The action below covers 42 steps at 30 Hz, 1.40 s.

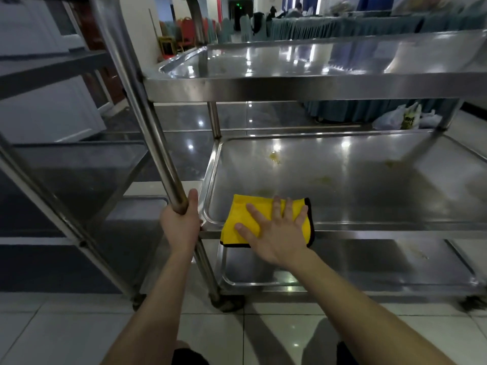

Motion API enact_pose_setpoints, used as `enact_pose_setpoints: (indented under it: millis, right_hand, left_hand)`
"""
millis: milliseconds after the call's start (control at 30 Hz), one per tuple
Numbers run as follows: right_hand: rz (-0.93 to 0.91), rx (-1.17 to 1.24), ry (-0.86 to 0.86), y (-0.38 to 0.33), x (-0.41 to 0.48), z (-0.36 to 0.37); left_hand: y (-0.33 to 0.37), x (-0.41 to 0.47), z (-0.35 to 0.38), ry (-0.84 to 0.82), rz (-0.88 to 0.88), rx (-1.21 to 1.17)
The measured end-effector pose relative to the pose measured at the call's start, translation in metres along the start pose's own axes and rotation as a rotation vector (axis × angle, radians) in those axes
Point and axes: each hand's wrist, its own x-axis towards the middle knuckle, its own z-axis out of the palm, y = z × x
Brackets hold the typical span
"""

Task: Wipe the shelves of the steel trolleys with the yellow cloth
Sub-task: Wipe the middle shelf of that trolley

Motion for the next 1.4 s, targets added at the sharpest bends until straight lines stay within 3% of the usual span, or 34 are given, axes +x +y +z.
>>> enact_pose_setpoints:
  millis: [200,533,700,1000,1167,1400]
  right_hand:
    - [0.053,0.018,-0.144,0.004,0.105,-0.007]
    - [0.067,-0.022,-0.012,-0.038,0.291,-0.004]
    - [0.034,0.011,-0.008,-0.049,0.263,-0.006]
    - [-0.164,0.052,-0.092,-0.061,0.109,-0.001]
    - [-0.117,0.048,-0.137,0.023,0.082,-0.016]
    - [0.217,0.053,-0.143,0.194,0.069,-0.041]
  left_hand:
    - [-0.003,-0.001,0.0,0.007,0.074,-0.038]
    - [-0.016,0.004,0.006,0.025,0.158,-0.114]
    - [-0.013,0.003,0.009,0.061,0.175,-0.11]
    - [0.0,0.003,0.008,0.098,0.116,-0.022]
    - [0.004,0.004,0.007,0.045,0.024,0.006]
    - [0.003,0.007,0.006,0.0,0.006,-0.017]
